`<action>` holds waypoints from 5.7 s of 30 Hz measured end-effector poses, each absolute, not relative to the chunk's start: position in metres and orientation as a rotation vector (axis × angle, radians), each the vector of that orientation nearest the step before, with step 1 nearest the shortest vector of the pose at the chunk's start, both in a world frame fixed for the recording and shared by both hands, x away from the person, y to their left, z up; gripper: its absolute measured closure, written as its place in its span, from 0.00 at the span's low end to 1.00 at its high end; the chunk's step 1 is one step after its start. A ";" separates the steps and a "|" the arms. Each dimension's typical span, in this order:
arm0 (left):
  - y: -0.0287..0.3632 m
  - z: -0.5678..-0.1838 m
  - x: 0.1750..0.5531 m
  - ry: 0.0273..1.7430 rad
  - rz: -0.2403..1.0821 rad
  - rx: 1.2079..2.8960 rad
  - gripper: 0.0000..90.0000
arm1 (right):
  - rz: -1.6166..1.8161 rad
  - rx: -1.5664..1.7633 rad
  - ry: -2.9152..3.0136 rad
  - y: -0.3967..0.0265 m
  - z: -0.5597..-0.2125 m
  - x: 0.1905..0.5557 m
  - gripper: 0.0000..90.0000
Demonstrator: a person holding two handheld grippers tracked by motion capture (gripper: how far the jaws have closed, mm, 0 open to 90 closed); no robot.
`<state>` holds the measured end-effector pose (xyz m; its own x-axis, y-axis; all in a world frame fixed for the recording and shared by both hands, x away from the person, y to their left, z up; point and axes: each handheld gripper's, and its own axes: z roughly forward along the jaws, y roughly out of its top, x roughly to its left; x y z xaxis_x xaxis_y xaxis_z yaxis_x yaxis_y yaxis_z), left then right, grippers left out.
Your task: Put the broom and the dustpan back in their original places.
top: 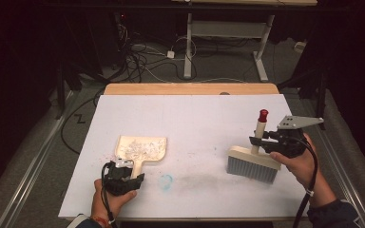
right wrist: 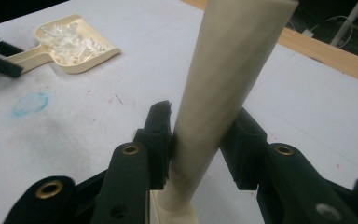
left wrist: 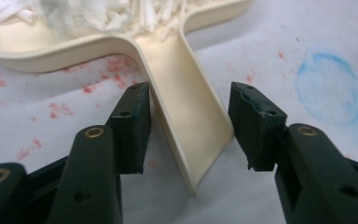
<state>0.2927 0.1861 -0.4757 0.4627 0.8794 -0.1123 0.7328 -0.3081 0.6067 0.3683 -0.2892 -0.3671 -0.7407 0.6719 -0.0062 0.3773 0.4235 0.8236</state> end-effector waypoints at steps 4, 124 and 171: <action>0.188 -0.470 0.286 1.249 0.359 2.107 0.50 | 1.211 0.945 2.322 -0.281 -0.370 0.380 0.71; 0.196 -0.476 0.272 0.890 0.723 2.104 0.20 | 1.178 0.709 1.967 -0.303 -0.413 0.287 0.25; 0.190 -0.476 0.276 0.833 0.735 2.122 0.20 | 1.109 0.749 1.971 -0.308 -0.442 0.275 0.25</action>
